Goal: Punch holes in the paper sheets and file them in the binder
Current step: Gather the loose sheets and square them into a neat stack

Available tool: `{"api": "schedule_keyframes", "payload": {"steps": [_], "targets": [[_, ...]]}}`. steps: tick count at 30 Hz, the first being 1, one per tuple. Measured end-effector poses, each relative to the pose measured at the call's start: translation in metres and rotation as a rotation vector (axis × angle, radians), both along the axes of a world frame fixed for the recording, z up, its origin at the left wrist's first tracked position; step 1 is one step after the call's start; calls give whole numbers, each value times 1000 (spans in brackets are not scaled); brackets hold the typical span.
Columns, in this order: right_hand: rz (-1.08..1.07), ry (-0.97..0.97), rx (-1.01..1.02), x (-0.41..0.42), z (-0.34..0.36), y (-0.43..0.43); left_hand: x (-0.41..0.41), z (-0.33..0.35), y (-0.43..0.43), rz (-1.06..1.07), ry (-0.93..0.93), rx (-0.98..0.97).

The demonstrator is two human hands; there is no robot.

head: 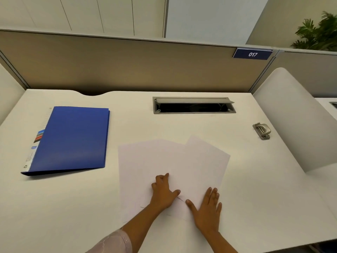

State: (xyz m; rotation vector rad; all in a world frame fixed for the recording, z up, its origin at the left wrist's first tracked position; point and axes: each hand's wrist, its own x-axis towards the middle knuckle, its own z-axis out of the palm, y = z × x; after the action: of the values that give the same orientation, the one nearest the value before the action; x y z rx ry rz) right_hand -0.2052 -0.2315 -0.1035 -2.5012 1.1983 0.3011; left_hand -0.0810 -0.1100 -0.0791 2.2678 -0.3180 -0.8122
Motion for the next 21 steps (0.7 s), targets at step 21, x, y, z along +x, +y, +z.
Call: {"api": "schedule_keyframes", "payload": {"steps": [21], "targets": [[289, -496, 135, 28, 22, 13, -4, 65, 25, 198, 101, -400]]}}
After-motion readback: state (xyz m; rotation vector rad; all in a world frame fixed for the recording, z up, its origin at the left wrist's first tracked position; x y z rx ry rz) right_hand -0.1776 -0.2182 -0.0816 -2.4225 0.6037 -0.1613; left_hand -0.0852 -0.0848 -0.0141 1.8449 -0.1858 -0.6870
